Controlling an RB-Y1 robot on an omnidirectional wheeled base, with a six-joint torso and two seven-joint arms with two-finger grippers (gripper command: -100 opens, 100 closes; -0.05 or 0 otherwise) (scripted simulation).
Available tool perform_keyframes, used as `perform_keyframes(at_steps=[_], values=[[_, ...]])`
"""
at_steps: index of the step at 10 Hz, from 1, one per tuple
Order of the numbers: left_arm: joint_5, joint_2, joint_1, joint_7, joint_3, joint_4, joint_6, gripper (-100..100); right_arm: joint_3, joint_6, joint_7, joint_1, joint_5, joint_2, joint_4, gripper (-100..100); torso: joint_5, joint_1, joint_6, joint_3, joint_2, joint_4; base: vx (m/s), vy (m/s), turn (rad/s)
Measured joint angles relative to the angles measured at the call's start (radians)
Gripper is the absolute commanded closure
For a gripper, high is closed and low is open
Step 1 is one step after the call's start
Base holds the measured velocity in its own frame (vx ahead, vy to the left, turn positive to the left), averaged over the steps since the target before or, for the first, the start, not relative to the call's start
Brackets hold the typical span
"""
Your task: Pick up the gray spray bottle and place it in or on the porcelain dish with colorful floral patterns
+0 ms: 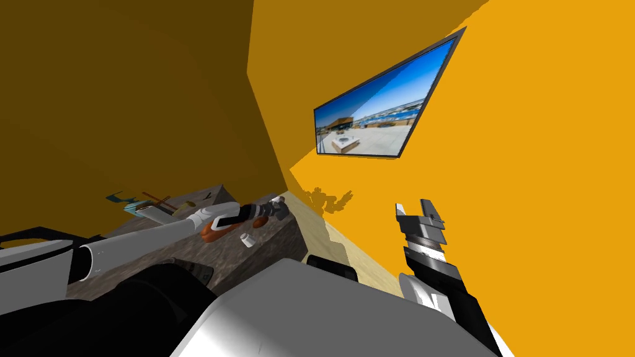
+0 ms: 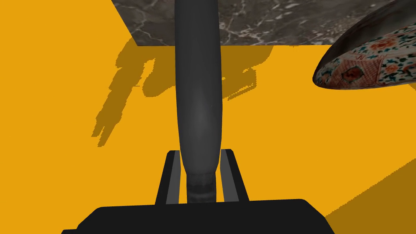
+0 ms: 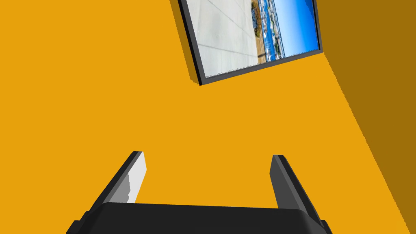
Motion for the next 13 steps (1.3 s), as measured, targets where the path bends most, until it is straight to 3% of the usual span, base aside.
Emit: perform_keyframes(at_steps=[9, 11, 13], values=[[-0.127, 0.017, -0.092, 0.034, 0.131, 0.099, -0.133, 100, 0.000, 0.000, 0.000, 0.000, 0.000, 0.000, 0.000, 0, 0.000, 0.007, 0.001, 0.008, 0.012, 0.005, -0.186, 0.117, -0.124], [-0.147, 0.027, -0.106, 0.047, 0.157, 0.117, -0.160, 100, 0.000, 0.000, 0.000, 0.000, 0.000, 0.000, 0.000, 0, -0.001, 0.005, 0.001, 0.006, 0.009, 0.004, -0.143, 0.098, -0.174], [-0.141, 0.049, -0.098, 0.073, 0.185, 0.146, -0.193, 100, 0.000, 0.000, 0.000, 0.000, 0.000, 0.000, 0.000, 0, 0.000, 0.007, 0.001, 0.005, 0.006, 0.003, -0.055, 0.139, -0.138]])
